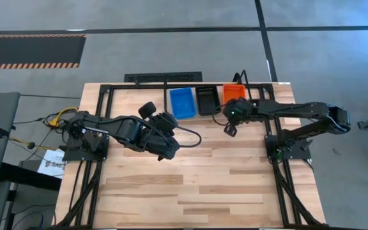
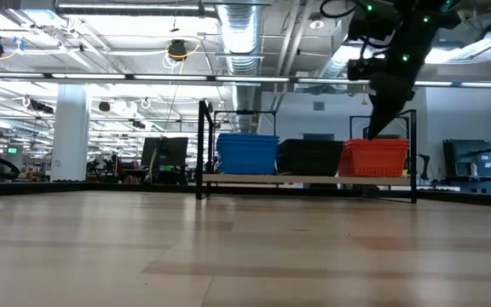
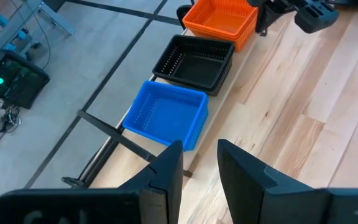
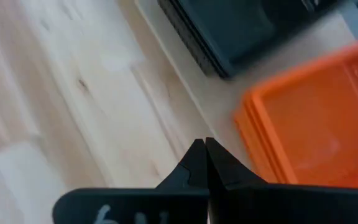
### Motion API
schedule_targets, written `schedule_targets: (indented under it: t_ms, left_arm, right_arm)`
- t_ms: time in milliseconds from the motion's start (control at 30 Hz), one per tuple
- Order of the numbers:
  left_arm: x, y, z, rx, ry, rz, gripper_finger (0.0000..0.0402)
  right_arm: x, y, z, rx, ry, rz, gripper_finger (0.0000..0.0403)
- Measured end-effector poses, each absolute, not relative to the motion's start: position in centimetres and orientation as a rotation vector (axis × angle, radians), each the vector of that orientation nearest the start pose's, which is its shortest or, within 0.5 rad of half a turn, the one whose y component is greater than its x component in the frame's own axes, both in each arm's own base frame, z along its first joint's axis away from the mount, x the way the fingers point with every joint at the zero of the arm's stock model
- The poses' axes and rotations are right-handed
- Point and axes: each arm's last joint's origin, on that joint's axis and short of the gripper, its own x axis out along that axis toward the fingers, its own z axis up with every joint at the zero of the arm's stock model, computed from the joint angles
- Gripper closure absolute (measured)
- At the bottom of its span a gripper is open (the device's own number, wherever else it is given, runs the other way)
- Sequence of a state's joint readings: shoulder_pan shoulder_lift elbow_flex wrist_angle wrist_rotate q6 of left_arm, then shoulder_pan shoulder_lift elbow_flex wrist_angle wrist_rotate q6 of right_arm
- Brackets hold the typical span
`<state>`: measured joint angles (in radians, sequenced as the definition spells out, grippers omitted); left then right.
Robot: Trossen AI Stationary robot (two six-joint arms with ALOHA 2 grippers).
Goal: Stack baskets on shelf by color
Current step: Adjust the bins on the shelf
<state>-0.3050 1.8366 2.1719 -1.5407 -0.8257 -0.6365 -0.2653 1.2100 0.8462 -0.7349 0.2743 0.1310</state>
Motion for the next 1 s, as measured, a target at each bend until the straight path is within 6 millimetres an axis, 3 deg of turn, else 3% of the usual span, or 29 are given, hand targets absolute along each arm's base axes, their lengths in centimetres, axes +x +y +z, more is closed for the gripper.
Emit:
schedule_targets:
  t_ms: [167,367,667,1000]
  left_arm:
    - [32.4,-8.0,41.4,0.075,0.806,0.737,0.0313]
    - [32.4,-8.0,41.4,0.080,0.808,0.735,0.0313]
    - [32.4,-8.0,41.4,0.088,0.812,0.732,0.0313]
    - [32.4,-8.0,41.4,0.073,0.806,0.739,0.0313]
  right_arm:
    - [22.1,-6.7,24.7,0.127,0.969,-0.520,0.0401]
    - [22.3,-10.0,26.5,0.120,0.872,-0.611,0.0402]
    - [21.5,-15.3,24.6,0.305,0.889,-0.747,0.0402]
    - [22.9,-18.0,23.0,0.283,0.820,-0.768,0.0402]
